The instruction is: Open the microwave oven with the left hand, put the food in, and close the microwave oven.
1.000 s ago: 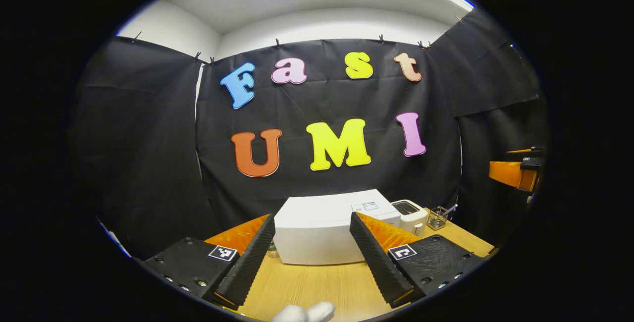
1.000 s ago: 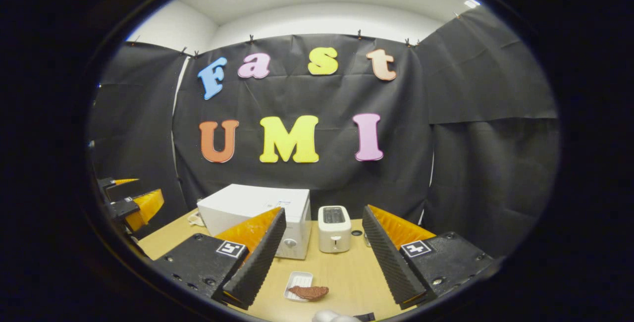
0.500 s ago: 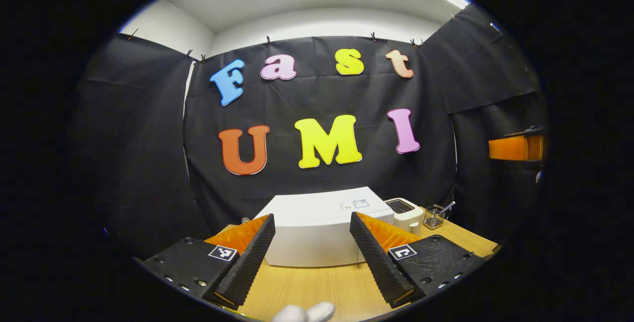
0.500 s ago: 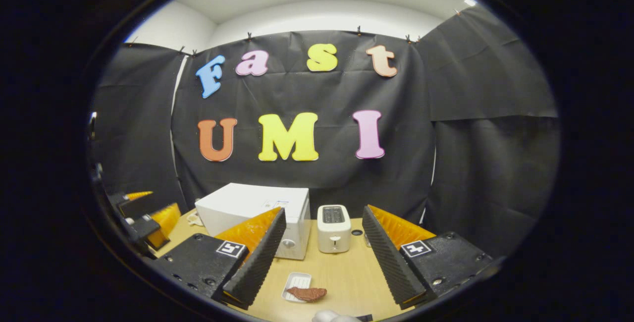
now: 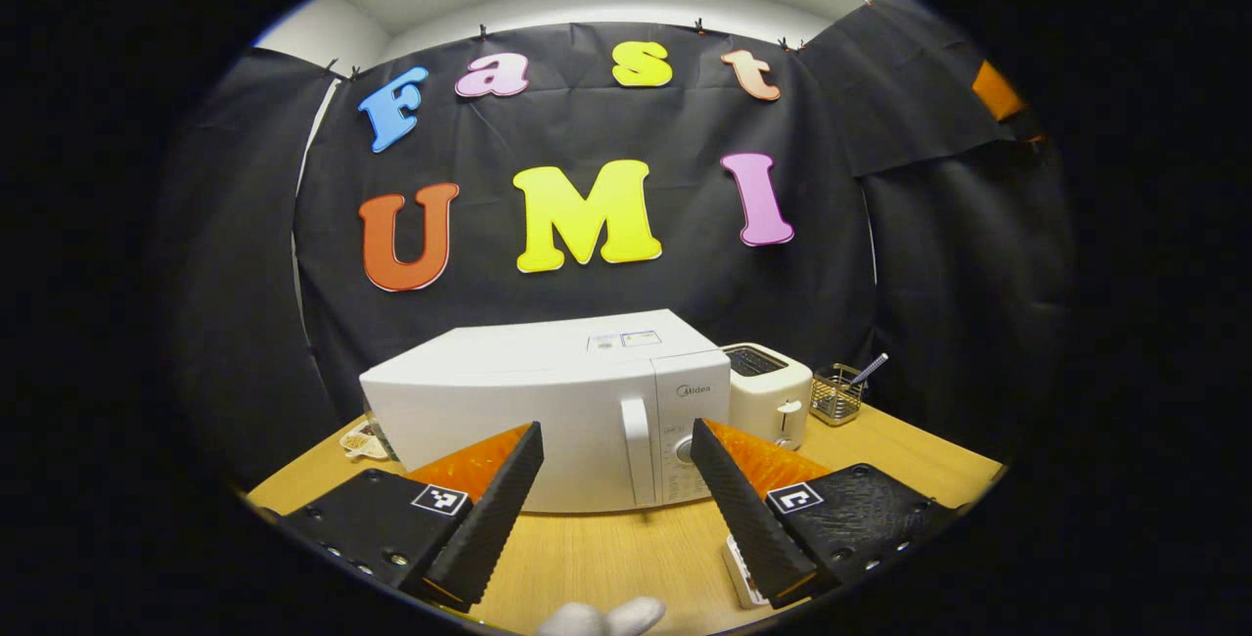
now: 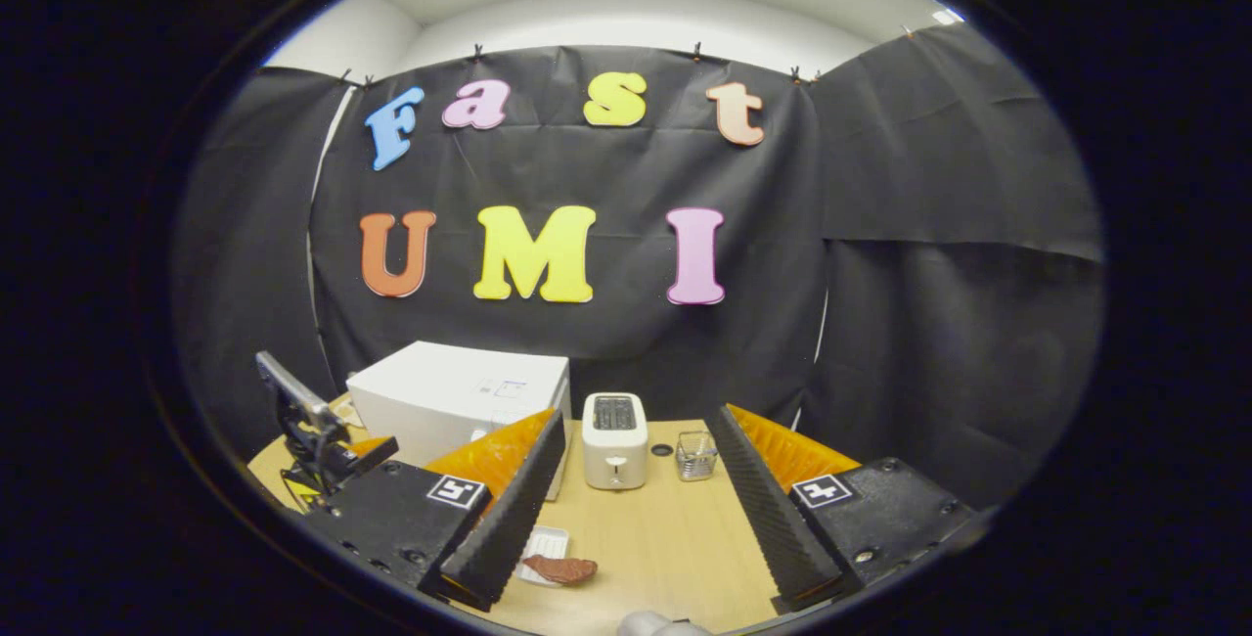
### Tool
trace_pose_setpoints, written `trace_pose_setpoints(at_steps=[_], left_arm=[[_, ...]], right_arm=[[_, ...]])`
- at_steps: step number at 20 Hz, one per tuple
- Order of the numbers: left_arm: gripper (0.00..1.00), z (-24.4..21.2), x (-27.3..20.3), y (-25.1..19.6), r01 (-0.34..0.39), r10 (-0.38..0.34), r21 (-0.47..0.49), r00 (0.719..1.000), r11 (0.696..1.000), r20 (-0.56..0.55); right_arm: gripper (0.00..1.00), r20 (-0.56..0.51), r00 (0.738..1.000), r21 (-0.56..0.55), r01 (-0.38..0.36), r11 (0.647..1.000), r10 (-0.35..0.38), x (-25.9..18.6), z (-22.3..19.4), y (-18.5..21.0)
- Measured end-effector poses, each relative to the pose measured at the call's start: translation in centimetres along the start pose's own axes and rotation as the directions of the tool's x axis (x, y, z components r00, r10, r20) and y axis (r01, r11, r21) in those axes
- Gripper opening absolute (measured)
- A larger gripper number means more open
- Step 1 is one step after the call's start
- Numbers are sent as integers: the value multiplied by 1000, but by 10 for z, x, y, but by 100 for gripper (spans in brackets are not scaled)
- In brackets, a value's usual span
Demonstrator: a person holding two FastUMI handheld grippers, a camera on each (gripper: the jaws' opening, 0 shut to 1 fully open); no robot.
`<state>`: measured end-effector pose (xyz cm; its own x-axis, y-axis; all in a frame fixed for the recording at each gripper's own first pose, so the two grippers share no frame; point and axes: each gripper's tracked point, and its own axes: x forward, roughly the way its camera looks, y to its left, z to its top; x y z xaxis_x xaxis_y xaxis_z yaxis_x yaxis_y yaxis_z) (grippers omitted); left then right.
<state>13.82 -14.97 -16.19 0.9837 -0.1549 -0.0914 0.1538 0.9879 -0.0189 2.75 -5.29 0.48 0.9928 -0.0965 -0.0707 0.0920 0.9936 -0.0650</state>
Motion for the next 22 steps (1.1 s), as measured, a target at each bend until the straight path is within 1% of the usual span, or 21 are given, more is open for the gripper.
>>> trace_pose_setpoints(at_steps=[3,6,7,8,10,12,13,14,15,16,17,18,19,20,21,22], left_arm=[[95,-23,41,-10,-13,12,-12,1000,1000,-29],[95,-39,76,-15,-27,27,4,998,1000,-50],[95,-49,86,-16,-27,27,5,997,1000,-70],[96,-53,92,-16,-28,28,0,997,1000,-76],[95,-59,99,-14,-38,37,-9,995,999,-88],[95,-61,105,-14,-35,33,-14,995,999,-90],[85,-62,105,-12,-36,34,-19,995,999,-93],[92,-62,106,-13,-27,25,-28,995,999,-92],[77,-63,108,-12,-24,21,-33,995,999,-98],[76,-66,110,-18,5,-10,-39,993,999,-117],[71,-73,109,-20,15,-22,-52,990,999,-137],[55,-74,115,-16,-2,-5,-53,990,999,-140],[38,-75,114,-11,-2,-8,-68,989,998,-150],[29,-73,114,-10,-1,-13,-93,989,996,-150],[29,-73,114,-12,2,-16,-98,990,995,-144],[25,-75,114,-12,8,-21,-86,988,996,-152]], right_arm=[[99,-18,1000,4,8,1000,-8,3,-8,2],[99,-50,999,-5,16,1000,-16,7,-19,0],[92,-54,998,-12,27,1000,-28,8,-21,-3],[92,-60,997,-22,37,999,-39,8,-24,-7],[100,-70,996,-27,55,998,-56,8,-30,-12],[100,-85,994,-23,69,997,-71,8,-34,-17],[96,-90,993,-21,75,997,-76,9,-36,-19],[100,-92,993,-19,78,997,-79,9,-36,-20],[96,-95,992,-20,79,997,-81,10,-38,-20],[95,-97,992,-21,76,997,-78,10,-38,-19],[100,-99,992,-24,70,997,-72,11,-39,-17],[100,-101,992,-28,70,997,-72,12,-40,-17],[100,-102,992,-29,67,997,-70,12,-42,-16],[100,-105,992,-30,64,997,-67,12,-42,-15],[96,-104,993,-30,60,998,-63,13,-43,-15],[100,-107,992,-33,60,998,-63,13,-43,-14]])
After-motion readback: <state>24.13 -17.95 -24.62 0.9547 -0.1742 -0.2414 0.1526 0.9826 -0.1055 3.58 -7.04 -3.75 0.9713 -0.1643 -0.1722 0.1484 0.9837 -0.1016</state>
